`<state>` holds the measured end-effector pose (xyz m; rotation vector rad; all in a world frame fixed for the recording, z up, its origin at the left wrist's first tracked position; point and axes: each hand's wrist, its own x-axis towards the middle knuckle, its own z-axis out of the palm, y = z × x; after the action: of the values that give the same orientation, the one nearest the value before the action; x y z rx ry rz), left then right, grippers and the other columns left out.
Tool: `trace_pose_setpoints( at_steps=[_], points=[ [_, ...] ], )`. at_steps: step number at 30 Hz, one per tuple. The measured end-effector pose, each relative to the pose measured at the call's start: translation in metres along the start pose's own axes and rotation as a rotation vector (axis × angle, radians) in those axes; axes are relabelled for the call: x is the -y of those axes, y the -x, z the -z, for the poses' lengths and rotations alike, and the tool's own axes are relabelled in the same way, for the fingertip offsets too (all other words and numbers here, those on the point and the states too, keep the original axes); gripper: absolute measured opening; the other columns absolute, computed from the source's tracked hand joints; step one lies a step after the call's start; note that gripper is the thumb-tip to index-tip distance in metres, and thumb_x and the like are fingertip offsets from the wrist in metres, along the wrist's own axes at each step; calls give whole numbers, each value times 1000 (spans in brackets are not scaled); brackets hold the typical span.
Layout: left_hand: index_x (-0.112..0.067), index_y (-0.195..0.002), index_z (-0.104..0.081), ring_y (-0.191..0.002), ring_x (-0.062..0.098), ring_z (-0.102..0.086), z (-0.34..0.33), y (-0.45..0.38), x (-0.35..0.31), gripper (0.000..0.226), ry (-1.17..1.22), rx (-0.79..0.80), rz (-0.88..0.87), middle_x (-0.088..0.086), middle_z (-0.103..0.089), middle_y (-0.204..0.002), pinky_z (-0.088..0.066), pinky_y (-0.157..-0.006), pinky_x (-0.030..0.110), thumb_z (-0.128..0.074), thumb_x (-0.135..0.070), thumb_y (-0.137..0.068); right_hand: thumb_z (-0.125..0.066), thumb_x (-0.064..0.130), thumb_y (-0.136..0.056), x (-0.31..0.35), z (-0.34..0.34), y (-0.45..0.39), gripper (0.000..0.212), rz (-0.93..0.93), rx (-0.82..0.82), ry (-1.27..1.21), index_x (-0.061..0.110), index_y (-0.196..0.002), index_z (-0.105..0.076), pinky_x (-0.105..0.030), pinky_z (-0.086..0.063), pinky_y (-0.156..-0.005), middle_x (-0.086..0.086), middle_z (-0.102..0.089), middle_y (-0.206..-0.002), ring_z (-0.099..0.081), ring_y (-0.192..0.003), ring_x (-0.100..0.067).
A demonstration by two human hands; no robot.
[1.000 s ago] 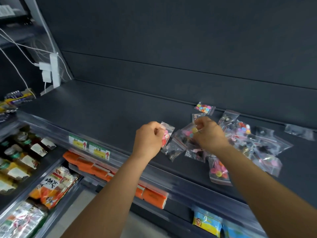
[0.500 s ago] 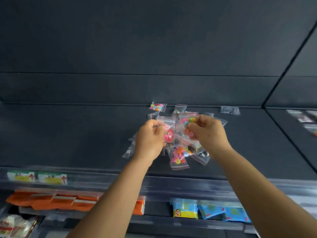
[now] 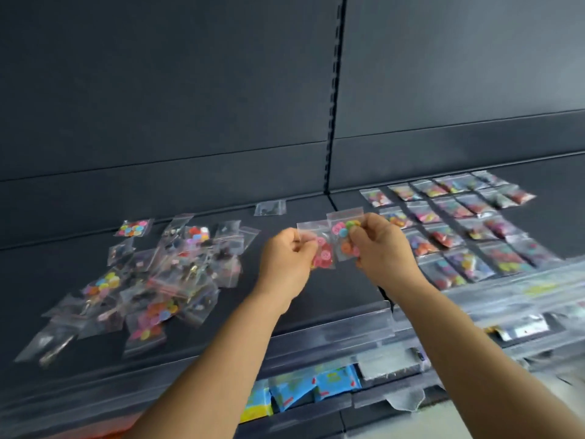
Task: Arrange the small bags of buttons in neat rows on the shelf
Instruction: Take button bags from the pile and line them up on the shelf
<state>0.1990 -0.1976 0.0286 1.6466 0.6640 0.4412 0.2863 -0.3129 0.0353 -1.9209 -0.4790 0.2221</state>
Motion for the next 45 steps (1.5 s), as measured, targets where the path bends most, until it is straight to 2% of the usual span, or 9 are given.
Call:
trace_pose_setpoints(
  at_steps=[3,6,9,14,21,25,28,32,45],
  points=[
    [-12,-88,-66,-75,9,-66,-60,-3,-13,4,-11,21,-13,0,-71,-88,-53,-63,15,-62,-12,-90,-47,16,-94,-24,54,-14,16,-7,-12,41,5,-87,-56,-30,-46,-54,-7,-60,-73,-54,-47,7],
    [-12,-85,-66,-71,11,-63,-111,-4,-27,2,-17,27,-34,2,-70,-84,-49,-54,15,-66,-13,-87,-54,14,-91,-43,102,-26,7,-27,-53,12,11,-92,-60,-25,-46,-57,-2,-65,-77,-57,-54,3],
    [-10,-88,-67,-64,10,-57,-156,-7,-39,5,-37,32,-63,-2,-66,-75,-52,-64,29,-65,-15,-87,-62,17,-88,-60,143,-37,1,-51,-105,-29,17,-88,-61,-29,-49,-59,0,-68,-76,-60,-64,-15],
    [-19,-88,-66,-63,8,-57,-215,-18,-54,7,-69,121,-87,-6,-64,-78,-50,-59,20,-62,-15,-90,-62,21,-88,-85,194,-59,13,-75,-194,-11,10,-81,-63,-29,-45,-54,-6,-63,-66,-54,-53,-10],
    [-20,-82,-65,-72,13,-64,-282,-50,-59,9,-160,231,-139,-3,-68,-80,-56,-67,28,-63,-14,-88,-57,21,-90,-112,247,-88,16,-140,-313,62,10,-80,-65,-24,-36,-48,-14,-57,-65,-42,-47,-11],
    [-13,-86,-64,-75,19,-65,-313,-64,-63,3,-218,263,-176,1,-68,-79,-55,-67,34,-62,-13,-88,-61,19,-88,-129,273,-104,5,-161,-409,22,21,-91,-63,-25,-46,-55,4,-64,-66,-60,-62,-18],
    [-13,-88,-64,-74,16,-64,-335,-74,-64,2,-267,266,-185,-1,-67,-79,-53,-64,28,-62,-14,-88,-64,18,-87,-142,291,-116,8,-164,-437,54,19,-93,-59,-23,-40,-51,7,-60,-62,-56,-55,-10],
    [-15,-93,-60,-72,8,-58,-368,-82,-65,3,-382,227,-195,-3,-63,-85,-43,-55,15,-60,-14,-91,-61,17,-86,-161,314,-133,11,-169,-405,128,20,-92,-52,-22,-36,-48,7,-65,-68,-54,-50,-1],
    [-15,-123,-42,-79,19,-60,-455,-82,-66,37,-740,-44,-68,1,-60,-93,-54,-64,34,-57,-6,-90,-55,10,-85,-212,368,-192,9,-78,4,393,18,-84,-58,-26,-43,-62,5,-62,-74,-58,-73,-20]
  ],
)
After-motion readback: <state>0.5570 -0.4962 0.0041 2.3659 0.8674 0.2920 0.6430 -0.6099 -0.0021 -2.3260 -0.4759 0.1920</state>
